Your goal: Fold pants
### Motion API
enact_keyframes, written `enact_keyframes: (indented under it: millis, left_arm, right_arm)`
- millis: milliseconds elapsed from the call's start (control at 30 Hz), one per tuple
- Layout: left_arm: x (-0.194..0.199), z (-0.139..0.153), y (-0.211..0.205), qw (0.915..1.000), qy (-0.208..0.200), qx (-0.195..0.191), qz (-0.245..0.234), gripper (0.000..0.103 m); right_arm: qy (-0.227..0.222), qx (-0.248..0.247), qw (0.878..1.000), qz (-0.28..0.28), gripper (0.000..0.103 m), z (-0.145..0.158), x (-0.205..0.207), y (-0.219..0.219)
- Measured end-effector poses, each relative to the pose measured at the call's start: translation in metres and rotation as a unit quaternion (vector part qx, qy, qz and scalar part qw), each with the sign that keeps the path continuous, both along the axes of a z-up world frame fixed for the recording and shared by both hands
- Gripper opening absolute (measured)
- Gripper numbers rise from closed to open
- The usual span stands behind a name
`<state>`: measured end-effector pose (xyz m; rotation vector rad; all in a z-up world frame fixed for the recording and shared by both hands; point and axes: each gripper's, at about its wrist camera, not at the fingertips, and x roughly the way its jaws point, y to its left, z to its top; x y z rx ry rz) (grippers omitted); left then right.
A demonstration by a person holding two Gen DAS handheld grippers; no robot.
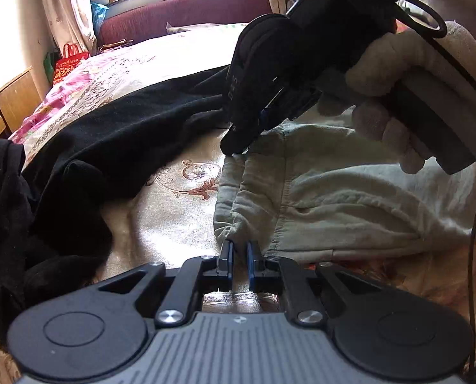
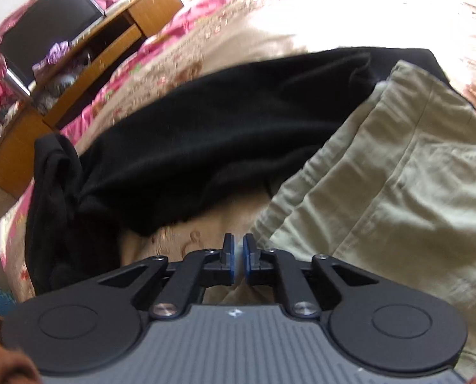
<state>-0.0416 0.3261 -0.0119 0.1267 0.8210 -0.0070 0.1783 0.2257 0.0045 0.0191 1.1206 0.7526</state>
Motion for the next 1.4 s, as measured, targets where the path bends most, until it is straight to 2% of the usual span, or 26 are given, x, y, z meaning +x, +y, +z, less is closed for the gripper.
enact_keyframes:
  millis: [67, 167, 267, 367, 467, 533, 633, 733, 833, 967, 1133, 1200, 1233, 1300, 1400]
  left_arm:
    - [-0.002, 0.002, -0.003, 0.9998, 0.007, 0.018, -0.005, 0.025]
    - [-0.004, 0.009, 0.001, 0.9998, 0.012, 0.018, -0.003, 0.025]
    - [0.001, 0.025, 0.004, 0.9999, -0.001, 0.011, 0.003, 0.025]
    - [0.023, 0.043, 0.002, 0.9997, -0.022, 0.001, -0.013, 0.025]
    - [0.064, 0.048, -0.013, 0.9984, -0.03, 0.015, -0.046, 0.026]
    - [0.1, 0.046, -0.027, 0.9967, -0.029, 0.028, -0.07, 0.029]
    - [0.159, 0.043, -0.043, 0.9951, -0.029, 0.028, -0.09, 0.031]
    - [0.215, 0.041, -0.058, 0.9935, -0.026, 0.029, -0.107, 0.031]
    - [0.259, 0.036, -0.072, 0.9903, -0.016, 0.049, -0.129, 0.034]
    - [0.294, 0.021, -0.079, 0.9865, 0.013, 0.081, -0.141, 0.039]
    - [0.3, 0.021, -0.08, 0.9798, 0.029, 0.102, -0.17, 0.043]
    - [0.301, 0.02, -0.081, 0.9753, 0.042, 0.106, -0.189, 0.052]
    - [0.301, 0.019, -0.082, 0.9737, 0.047, 0.11, -0.194, 0.053]
    - [0.302, 0.018, -0.083, 0.9701, 0.06, 0.117, -0.204, 0.055]
    - [0.304, 0.023, -0.082, 0.966, 0.064, 0.127, -0.216, 0.056]
  right_arm:
    - [-0.027, 0.012, 0.999, 0.016, 0.01, 0.007, -0.013, -0.004]
    - [-0.036, 0.046, 0.998, 0.027, 0.01, 0.023, -0.022, -0.03]
    - [-0.06, 0.055, 0.996, 0.027, 0.018, 0.04, -0.019, -0.076]
    - [-0.11, 0.025, 0.993, 0.012, 0.02, 0.054, -0.007, -0.132]
    - [-0.156, -0.052, 0.986, -0.008, 0.029, 0.054, 0.016, -0.19]
    - [-0.161, -0.093, 0.982, -0.024, 0.029, 0.049, 0.036, -0.221]
    - [-0.156, -0.131, 0.978, -0.034, 0.029, 0.038, 0.071, -0.263]
    - [-0.166, -0.159, 0.973, -0.02, 0.029, 0.026, 0.095, -0.291]
    - [-0.166, -0.173, 0.97, 0.027, 0.029, 0.017, 0.112, -0.3]
    - [-0.162, -0.194, 0.962, 0.102, 0.039, 0.002, 0.125, -0.291]
    - [-0.18, -0.204, 0.953, 0.133, 0.043, -0.002, 0.135, -0.286]
    - [-0.187, -0.208, 0.948, 0.153, 0.043, -0.004, 0.137, -0.286]
    - [-0.186, -0.21, 0.947, 0.16, 0.043, -0.006, 0.137, -0.286]
    - [-0.163, -0.208, 0.95, 0.165, 0.043, -0.008, 0.141, -0.286]
    - [-0.131, -0.206, 0.955, 0.17, 0.035, -0.006, 0.145, -0.288]
